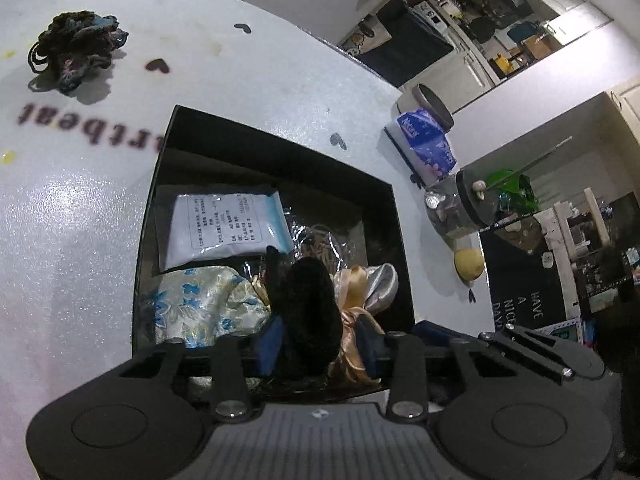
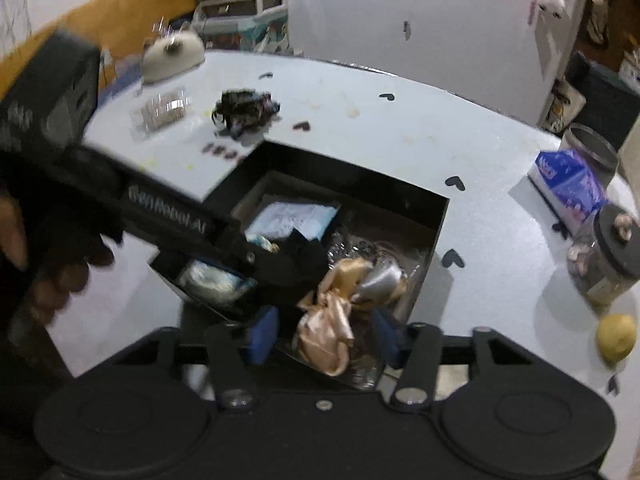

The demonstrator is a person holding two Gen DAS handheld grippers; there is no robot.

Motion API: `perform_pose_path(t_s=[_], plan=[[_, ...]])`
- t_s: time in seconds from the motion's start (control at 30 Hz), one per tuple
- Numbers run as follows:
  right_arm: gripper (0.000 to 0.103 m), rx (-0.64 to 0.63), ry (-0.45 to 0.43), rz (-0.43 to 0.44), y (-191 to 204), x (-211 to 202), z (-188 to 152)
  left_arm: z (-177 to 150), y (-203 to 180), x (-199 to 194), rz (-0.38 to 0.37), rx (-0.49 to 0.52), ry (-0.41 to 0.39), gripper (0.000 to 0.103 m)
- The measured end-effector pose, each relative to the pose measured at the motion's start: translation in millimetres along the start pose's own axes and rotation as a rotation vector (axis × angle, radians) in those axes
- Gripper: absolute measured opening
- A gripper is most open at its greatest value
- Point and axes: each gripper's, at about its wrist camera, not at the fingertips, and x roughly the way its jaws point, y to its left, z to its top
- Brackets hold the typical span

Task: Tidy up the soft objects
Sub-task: 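Open both tools to drop the strap and bow into the box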

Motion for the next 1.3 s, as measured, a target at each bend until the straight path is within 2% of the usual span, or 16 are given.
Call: perform_pose_path(t_s=[0.07, 0.17, 0.27, 0.37, 0.5, 0.7, 0.9, 1.17, 1.3], plan=[[0.029, 0.058, -0.014, 0.021, -4.7, -1.2, 1.9, 0.7, -1.5, 5.4, 0.015, 0.018, 0.020, 0.029], [0.021, 0.097, -0.010, 0.017, -6.3, 3.1, 3.8, 0.6, -0.1, 19.1, 0.033, 0.038, 0.062, 0.024], [0.020, 0.100, 0.003, 0.000, -5.1, 7.0, 4.8, -4.0, -4.8, 26.5, 0.060, 0.080, 0.100, 0.018], [0.020, 0.104, -0.007, 0.003, -4.1, 3.8, 3.7, -11.9, -13.2, 25.6, 0.078, 0.144, 0.114, 0.017], [0.020, 0.124, -0.007, 0.000, -3.8, 0.6, -0.5, -16.2, -17.8, 14.9, 0.084, 0.183, 0.078, 0.017], [0.021, 0.174, -0.030, -0.012, -4.8, -8.5, -6.6, -19.1, -24.9, -7.0, 0.110, 0.247, 0.027, 0.027], [0.025, 0.249, -0.072, -0.050, -8.3, -20.2, -13.3, -17.6, -25.1, -29.0, 0.132, 0.272, -0.032, 0.045], [0.042, 0.304, -0.131, -0.120, -4.5, -33.4, -22.0, -19.4, -22.5, -53.1, 0.160, 0.303, -0.112, 0.074], [0.052, 0.306, -0.159, -0.152, 2.4, -38.8, -24.4, -21.4, -21.0, -63.9, 0.171, 0.323, -0.147, 0.083]])
